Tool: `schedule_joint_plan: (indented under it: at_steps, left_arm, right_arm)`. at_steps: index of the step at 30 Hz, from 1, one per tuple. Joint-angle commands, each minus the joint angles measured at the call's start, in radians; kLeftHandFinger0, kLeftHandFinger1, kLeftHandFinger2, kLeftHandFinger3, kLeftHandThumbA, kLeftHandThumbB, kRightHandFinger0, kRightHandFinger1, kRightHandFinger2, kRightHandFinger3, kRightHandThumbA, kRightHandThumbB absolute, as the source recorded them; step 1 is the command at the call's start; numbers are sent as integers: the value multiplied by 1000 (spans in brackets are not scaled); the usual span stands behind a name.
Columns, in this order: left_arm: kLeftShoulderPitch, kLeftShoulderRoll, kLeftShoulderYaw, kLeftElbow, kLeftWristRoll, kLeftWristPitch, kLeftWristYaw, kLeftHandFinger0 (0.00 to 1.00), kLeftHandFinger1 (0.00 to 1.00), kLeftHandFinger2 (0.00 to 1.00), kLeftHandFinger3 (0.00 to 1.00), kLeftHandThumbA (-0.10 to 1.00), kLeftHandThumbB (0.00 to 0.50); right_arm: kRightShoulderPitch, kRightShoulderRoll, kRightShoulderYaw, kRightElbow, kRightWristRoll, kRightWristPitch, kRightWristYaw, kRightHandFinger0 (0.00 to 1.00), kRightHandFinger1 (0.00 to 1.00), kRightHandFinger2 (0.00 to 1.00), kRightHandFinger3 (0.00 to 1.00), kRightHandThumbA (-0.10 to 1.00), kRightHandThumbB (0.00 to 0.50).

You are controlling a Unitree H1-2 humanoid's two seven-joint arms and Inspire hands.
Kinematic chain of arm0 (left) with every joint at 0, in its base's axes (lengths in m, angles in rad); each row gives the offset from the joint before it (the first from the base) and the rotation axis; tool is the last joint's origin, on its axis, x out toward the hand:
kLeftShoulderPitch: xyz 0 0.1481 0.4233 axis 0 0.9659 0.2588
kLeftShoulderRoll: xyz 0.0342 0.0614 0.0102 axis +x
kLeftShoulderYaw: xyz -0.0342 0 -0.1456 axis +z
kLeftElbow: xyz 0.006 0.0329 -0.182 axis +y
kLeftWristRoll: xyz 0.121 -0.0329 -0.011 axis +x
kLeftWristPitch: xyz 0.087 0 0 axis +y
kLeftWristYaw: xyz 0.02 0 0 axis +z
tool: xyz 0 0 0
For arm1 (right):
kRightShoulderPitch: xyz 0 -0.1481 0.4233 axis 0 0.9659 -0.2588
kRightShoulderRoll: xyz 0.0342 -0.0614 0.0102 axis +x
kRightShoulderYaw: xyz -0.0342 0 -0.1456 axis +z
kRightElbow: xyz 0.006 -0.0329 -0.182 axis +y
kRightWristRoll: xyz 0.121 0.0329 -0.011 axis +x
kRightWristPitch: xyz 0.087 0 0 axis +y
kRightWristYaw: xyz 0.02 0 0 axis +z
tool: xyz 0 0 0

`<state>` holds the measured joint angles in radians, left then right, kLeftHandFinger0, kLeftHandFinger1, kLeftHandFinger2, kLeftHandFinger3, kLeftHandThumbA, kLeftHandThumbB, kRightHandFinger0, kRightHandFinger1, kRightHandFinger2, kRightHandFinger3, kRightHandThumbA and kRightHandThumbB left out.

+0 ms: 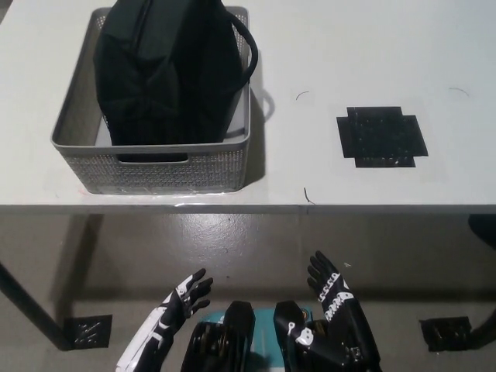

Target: Use both hands to pick up a lunch bag on the right hand side and place it into a container on the left hand side

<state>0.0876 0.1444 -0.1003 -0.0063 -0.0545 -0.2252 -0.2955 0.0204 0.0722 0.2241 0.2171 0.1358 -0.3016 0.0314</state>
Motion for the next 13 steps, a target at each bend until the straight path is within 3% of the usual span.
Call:
schedule_joint_plan:
  at_steps: [1, 7, 11, 13]
  left_arm:
    - [-9, 11, 2, -11, -5, -44, 2, 1000, 1000, 1000, 1000, 1000, 80]
    - [-22, 11, 5, -10, -15, -39, -1, 1000, 1000, 1000, 1000, 1000, 102]
    - [-25, 14, 5, -12, 22, -44, 14, 1000, 1000, 1000, 1000, 1000, 49]
    - [-26, 11, 6, -11, 20, -46, 15, 1000, 1000, 1000, 1000, 1000, 54]
  right_arm:
    - [-24, 9, -7, -23, -8, -20, 33, 1000, 1000, 1000, 1000, 920, 33]
    - [-38, 15, -16, -17, -2, -8, 30, 1000, 1000, 1000, 1000, 867, 35]
    - [-41, 20, -22, -12, 4, -3, 29, 1000, 1000, 1000, 1000, 827, 37]
    - [-44, 19, -23, -8, 3, -5, 30, 1000, 1000, 1000, 1000, 823, 36]
